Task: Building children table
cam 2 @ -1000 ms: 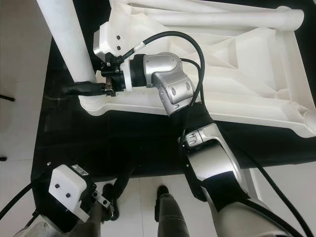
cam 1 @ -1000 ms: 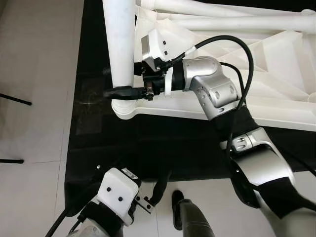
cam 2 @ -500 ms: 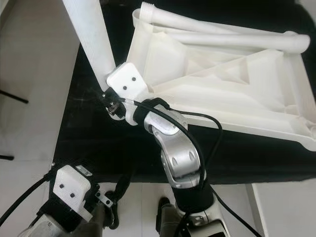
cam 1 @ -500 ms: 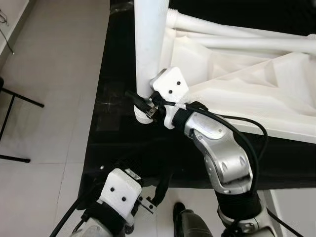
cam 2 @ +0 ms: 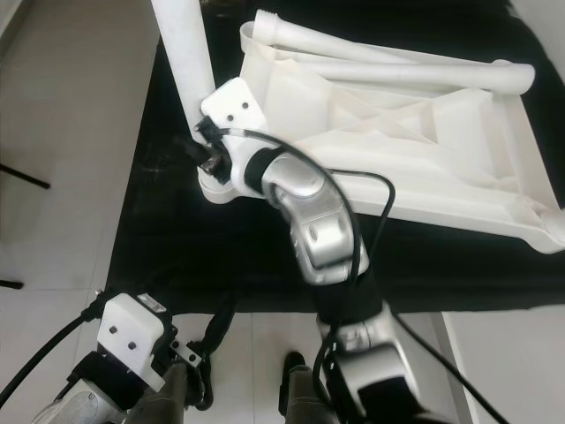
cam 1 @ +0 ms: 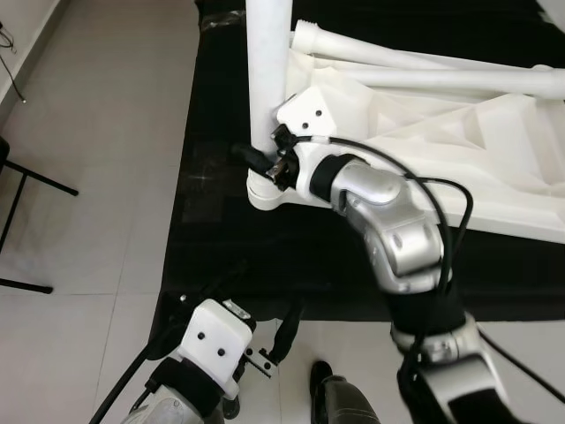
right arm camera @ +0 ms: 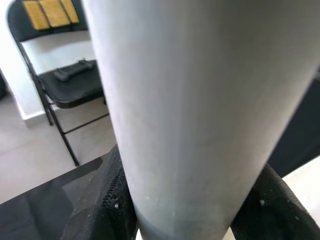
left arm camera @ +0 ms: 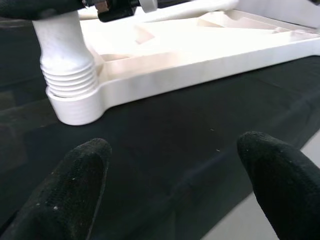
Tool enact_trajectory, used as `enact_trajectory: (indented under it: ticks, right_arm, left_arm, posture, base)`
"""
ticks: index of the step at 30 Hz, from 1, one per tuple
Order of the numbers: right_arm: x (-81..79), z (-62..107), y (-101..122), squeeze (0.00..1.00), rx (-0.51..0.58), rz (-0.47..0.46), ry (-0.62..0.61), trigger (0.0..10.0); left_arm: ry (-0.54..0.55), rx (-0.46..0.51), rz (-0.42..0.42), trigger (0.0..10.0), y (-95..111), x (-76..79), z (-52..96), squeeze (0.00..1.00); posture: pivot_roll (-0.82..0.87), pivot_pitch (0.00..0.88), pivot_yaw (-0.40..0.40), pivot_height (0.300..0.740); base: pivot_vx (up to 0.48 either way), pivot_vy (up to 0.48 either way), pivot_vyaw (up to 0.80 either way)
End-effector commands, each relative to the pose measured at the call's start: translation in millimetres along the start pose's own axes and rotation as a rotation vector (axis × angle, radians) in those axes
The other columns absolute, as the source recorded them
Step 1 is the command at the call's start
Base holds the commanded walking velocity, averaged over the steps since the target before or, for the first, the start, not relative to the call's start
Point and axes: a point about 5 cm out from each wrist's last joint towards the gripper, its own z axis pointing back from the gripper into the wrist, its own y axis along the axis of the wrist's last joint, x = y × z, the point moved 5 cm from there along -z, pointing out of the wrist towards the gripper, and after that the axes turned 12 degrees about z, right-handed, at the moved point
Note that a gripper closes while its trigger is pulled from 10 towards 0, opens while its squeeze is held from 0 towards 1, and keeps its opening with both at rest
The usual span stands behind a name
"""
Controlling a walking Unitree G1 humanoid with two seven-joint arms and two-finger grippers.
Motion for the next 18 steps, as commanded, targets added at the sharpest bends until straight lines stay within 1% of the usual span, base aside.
enact_trajectory:
  ticks: [1, 7, 11, 14, 18]
  right_arm:
    - [-11.6, -3.2, -28.9, 0.0, -0.081, -0.053, 0.079, 0.0]
    - [-11.0, -7.9, -33.3, 0.0, -0.096, -0.057, 0.121, 0.0]
    - [-10.7, -9.2, -34.1, 0.0, -0.097, -0.057, 0.124, 0.0]
    - [-9.7, -12.9, -35.4, 0.0, -0.082, -0.083, 0.144, 0.0]
    - [-12.7, -15.6, -36.5, 0.0, -0.064, -0.108, 0.19, 0.0]
  left_arm:
    - [-0.002, -0.008, 0.02, 10.0, -3.1, 2.8, 1.8, 0.0]
    - [-0.001, -0.008, 0.019, 10.0, -2.1, 2.6, 2.6, 0.0]
    - [0.0, -0.009, 0.019, 10.0, -2.0, 2.6, 2.9, 0.0]
    - [-0.001, -0.012, 0.02, 10.0, -2.4, 2.3, 3.5, 0.0]
    - [-0.003, -0.014, 0.02, 10.0, -3.1, 1.9, 3.4, 0.0]
  posture:
    - [-0.04, 0.389, -0.068, 0.74]
    - [-0.03, 0.398, -0.063, 0.74]
    - [-0.03, 0.399, -0.06, 0.74]
    - [-0.02, 0.401, -0.056, 0.74]
    - [-0.02, 0.4, -0.054, 0.74]
  base:
    - [0.0, 0.0, 0.0]
    - [0.0, 0.0, 0.0]
    - [0.0, 0.0, 0.0]
    - [0.0, 0.0, 0.0]
    - [0.0, 0.0, 0.0]
